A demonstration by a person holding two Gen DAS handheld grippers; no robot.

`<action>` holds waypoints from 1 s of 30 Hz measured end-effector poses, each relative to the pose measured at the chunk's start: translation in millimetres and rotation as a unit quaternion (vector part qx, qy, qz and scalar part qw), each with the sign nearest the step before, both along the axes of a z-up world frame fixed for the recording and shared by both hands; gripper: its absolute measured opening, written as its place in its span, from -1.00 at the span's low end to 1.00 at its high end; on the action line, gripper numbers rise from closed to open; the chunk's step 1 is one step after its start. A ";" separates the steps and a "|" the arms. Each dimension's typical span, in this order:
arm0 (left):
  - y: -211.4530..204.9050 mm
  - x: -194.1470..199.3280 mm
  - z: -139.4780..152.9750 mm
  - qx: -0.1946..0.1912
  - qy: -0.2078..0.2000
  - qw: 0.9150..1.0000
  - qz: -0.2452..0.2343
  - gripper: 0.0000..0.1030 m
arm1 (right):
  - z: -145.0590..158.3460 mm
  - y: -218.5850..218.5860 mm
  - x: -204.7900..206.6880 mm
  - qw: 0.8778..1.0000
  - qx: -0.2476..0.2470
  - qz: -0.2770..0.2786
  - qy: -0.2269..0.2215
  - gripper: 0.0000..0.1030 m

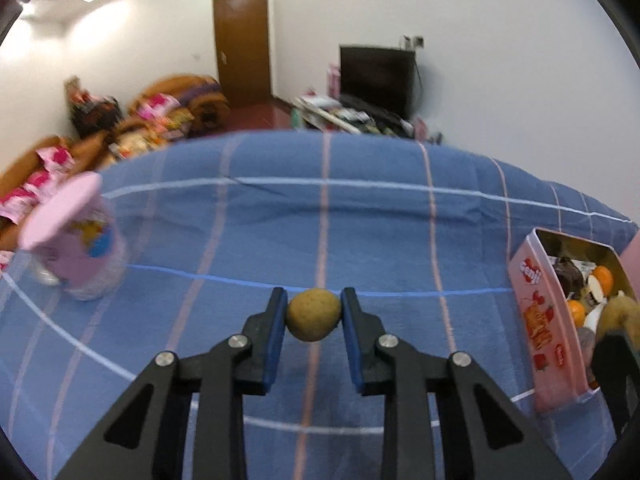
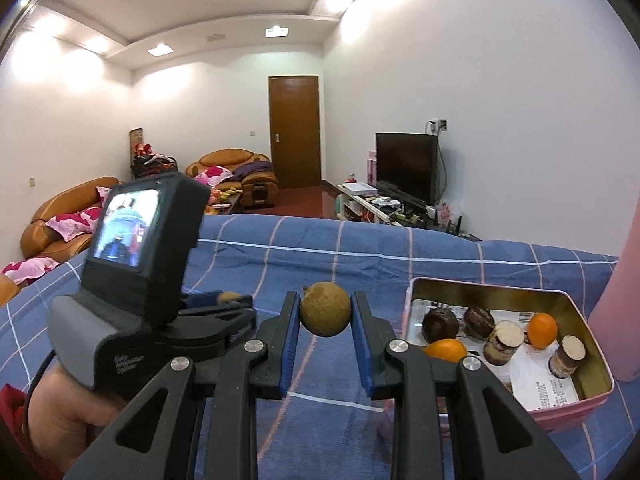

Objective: Organize fruits
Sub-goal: 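Lift both kiwis and carry them over the tin box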

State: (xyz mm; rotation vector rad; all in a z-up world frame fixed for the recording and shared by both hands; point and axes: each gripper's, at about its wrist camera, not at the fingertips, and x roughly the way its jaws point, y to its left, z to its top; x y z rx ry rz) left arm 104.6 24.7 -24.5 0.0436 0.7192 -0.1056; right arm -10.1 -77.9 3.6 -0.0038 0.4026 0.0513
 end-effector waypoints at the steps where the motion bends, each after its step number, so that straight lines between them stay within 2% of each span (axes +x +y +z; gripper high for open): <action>1: 2.4 -7.5 2.6 0.009 -0.013 1.000 0.009 -0.44 | -0.1 1.5 -1.3 1.000 -0.003 0.002 -0.003 -0.47; 7: 10.3 -33.5 8.6 0.035 -0.048 0.997 0.039 -0.44 | -1.4 7.8 -8.3 1.000 -0.013 0.007 -0.012 -0.47; 14: 23.0 -54.7 10.0 0.026 -0.061 0.996 0.061 -0.44 | -1.1 11.8 -17.2 1.000 -0.025 0.002 -0.016 -0.47; 30: 13.0 -88.9 14.1 0.024 -0.086 0.993 0.071 -0.44 | 0.7 -1.2 -50.8 0.999 -0.034 -0.003 -0.020 -0.47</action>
